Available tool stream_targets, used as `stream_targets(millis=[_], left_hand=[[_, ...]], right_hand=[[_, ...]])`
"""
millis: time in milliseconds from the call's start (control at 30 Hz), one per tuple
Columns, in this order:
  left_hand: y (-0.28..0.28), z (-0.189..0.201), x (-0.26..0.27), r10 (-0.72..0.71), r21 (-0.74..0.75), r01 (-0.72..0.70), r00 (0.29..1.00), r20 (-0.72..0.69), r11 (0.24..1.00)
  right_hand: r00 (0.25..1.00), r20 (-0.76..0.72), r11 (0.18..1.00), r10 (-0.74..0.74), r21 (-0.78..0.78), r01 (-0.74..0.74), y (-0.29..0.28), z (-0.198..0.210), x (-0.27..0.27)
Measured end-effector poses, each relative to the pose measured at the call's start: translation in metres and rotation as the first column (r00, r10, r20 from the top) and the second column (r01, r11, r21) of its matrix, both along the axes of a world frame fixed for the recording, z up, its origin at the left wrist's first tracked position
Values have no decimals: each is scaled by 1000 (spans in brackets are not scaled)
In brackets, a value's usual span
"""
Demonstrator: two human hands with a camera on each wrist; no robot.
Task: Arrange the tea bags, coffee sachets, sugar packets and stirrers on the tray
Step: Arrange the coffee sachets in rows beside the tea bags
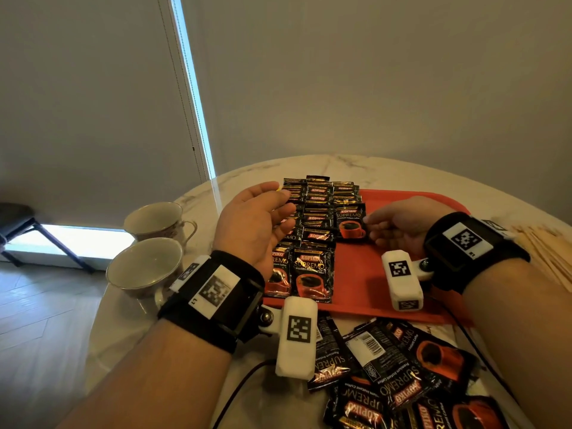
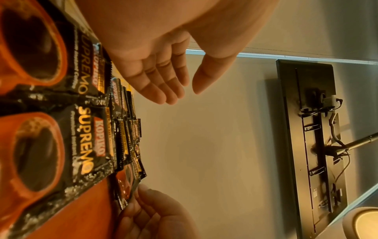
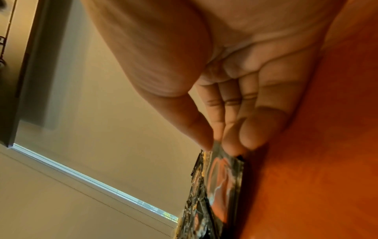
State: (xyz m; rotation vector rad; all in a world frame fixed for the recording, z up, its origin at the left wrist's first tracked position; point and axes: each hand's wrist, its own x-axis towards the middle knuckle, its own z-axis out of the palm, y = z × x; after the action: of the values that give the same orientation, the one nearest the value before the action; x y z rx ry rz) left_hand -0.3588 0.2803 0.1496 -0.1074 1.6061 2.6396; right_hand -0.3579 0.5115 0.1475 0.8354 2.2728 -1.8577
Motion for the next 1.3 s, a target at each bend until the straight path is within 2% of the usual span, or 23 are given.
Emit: stream_targets(millis=[367,533,700,800,967,1100,1200,1300], left_hand=[[0,1,1,16,-12,-16,1000,2,1000],[0,3,1,20,-12,-19,1000,2,1000],[0,2,1,22,-18,-21,1000,9,1000],[0,2,0,26,-20,-25,1000,14,999],[1,2,2,24,-3,-24,999,21,1000],[6,5,11,-11,2,11,1000,4,1000],[11,10,22,-22,-116,11,995,-101,993],[13,21,34,-92,-193,58,981,-171,979]], right_hand=[[999,-20,999,-31,-20,30,3,2,0],[991,-104,996,-82,25,85,3,3,-4],[998,-57,999,13,43,-10,-1,4,-6],[998,-67,998,10,62,-6,-1,3,-8],[985,-166,996,-53,57,63,-5,12,-6],[953,-281,994,111,43,-103,-26,30,-2],[901,-290,943,324,176,-282,-44,49,6],[864,-229,865,449,354,-355,-54,68,23]])
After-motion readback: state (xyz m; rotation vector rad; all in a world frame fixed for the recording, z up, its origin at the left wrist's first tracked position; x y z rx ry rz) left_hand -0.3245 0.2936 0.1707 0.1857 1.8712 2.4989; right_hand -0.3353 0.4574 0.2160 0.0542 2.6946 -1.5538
